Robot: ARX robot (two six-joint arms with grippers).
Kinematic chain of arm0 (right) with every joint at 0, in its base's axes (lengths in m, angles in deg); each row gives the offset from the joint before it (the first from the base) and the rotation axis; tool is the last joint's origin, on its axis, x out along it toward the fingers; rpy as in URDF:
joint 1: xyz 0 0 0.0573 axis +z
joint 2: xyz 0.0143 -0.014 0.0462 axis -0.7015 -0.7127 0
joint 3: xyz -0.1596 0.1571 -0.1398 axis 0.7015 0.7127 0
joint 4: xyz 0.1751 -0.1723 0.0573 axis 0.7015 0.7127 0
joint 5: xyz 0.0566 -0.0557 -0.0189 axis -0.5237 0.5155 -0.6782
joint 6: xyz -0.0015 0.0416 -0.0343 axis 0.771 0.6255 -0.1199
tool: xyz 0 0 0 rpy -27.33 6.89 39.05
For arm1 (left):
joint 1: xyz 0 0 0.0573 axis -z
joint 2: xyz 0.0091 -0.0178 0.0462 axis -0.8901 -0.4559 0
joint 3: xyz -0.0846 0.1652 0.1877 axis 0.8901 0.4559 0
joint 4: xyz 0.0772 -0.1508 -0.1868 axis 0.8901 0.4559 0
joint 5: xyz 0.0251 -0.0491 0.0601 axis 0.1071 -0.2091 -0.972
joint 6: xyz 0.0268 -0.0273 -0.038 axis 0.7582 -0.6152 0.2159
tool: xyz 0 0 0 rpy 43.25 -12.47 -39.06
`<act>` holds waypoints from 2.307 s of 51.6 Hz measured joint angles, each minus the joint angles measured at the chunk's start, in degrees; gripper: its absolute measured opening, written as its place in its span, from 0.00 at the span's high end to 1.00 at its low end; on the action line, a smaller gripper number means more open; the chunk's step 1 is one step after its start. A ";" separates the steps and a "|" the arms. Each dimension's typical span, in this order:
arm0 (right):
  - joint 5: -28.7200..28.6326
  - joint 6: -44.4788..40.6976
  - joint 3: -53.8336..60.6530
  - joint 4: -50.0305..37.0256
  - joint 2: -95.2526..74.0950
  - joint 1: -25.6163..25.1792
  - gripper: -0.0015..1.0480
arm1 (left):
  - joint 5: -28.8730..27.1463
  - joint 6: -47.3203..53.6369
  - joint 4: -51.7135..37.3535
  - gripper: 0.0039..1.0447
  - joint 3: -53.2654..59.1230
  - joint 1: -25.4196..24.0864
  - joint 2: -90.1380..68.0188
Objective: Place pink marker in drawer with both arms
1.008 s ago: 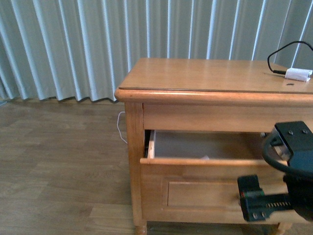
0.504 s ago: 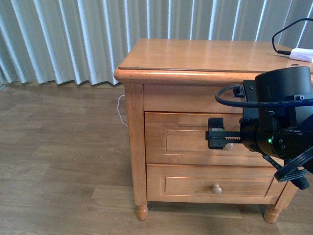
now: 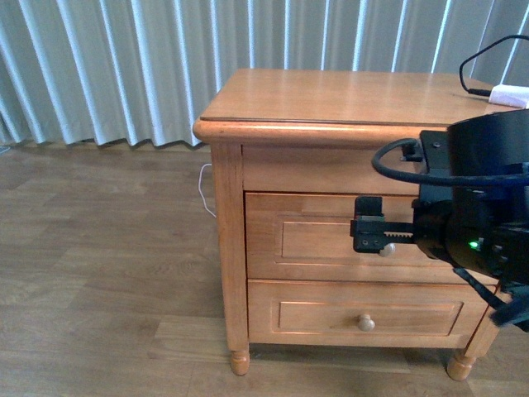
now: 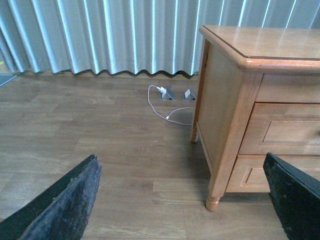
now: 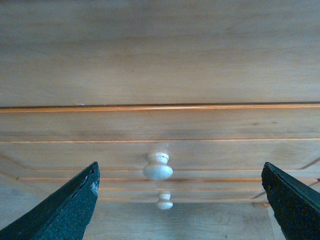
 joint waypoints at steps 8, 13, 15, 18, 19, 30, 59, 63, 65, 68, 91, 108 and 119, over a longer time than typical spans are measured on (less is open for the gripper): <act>-5.03 3.30 9.22 11.39 18.71 -1.42 0.09 | 0.02 0.00 0.00 0.06 0.00 0.00 0.00; -8.35 4.72 12.13 21.73 32.72 -2.32 0.09 | 0.02 0.00 0.00 0.06 0.00 0.00 0.00; -9.42 4.98 12.31 24.70 36.24 -2.43 0.09 | 0.00 0.00 0.00 0.06 0.00 0.00 0.00; -10.47 5.05 12.35 30.86 42.93 -2.47 0.09 | 0.00 0.00 0.00 0.06 0.00 0.00 0.00; -10.49 5.09 12.37 32.83 45.05 -2.49 0.09 | 0.02 0.00 0.00 0.06 0.00 0.00 0.00; -10.58 4.22 12.44 43.23 58.25 -2.21 0.09 | 0.00 0.00 0.00 0.06 0.00 0.00 0.00; -2.58 -8.46 37.77 8.31 70.99 -6.47 0.85 | 0.00 0.00 0.04 0.06 0.00 0.00 0.00; -3.39 -8.55 39.39 8.31 72.91 -7.32 0.99 | 0.00 0.00 0.04 0.06 0.00 0.00 0.00; -5.25 -8.63 39.98 8.41 73.70 -8.52 0.99 | 0.00 0.00 0.04 0.06 0.00 0.00 0.00; -8.33 -8.70 41.05 8.74 75.12 -11.10 0.99 | 0.00 0.00 0.04 0.06 0.00 0.00 0.00; -8.72 -8.68 46.40 14.03 85.94 -12.72 0.99 | 0.00 0.00 0.04 0.06 0.00 0.00 0.00; -8.70 -8.70 49.35 16.72 92.02 -12.72 0.99 | 0.02 0.00 0.04 0.06 0.00 0.00 0.00; -8.72 -8.70 49.35 20.31 95.80 -12.72 0.99 | 0.00 0.00 0.04 0.06 0.00 0.00 0.00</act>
